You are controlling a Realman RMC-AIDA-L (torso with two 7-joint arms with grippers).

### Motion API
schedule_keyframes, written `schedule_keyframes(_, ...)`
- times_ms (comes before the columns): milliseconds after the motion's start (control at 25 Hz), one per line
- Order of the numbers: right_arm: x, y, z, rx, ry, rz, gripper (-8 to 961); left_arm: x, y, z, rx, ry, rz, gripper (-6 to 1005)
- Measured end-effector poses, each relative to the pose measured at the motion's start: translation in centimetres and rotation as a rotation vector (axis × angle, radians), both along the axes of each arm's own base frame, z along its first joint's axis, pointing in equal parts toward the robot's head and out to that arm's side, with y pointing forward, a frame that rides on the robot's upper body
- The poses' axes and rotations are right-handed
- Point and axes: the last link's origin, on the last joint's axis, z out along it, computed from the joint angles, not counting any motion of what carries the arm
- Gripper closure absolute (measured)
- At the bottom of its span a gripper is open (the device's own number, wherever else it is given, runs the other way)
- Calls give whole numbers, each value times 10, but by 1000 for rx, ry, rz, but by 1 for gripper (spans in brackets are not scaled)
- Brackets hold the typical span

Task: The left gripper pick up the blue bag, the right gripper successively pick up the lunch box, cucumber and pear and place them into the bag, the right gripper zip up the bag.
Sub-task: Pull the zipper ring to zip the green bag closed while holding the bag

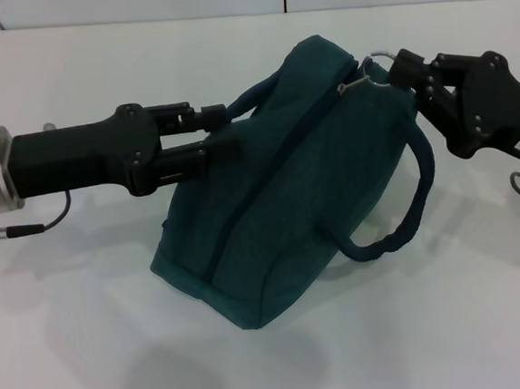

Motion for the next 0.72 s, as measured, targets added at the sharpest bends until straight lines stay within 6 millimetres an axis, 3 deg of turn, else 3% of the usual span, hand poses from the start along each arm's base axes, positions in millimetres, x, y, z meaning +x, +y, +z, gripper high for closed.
schedule_keyframes(160,0,0,1,8,0,7,941,-2,-1,-2,-5,7,9,466)
schedule_keyframes(480,-2,0,1,11,2,14,940,-4,-2,-3,-6,18,11,713)
schedule_keyframes(720,0,5,5,43,1,-7,939,-5,-2,-2,2,48,-18,829)
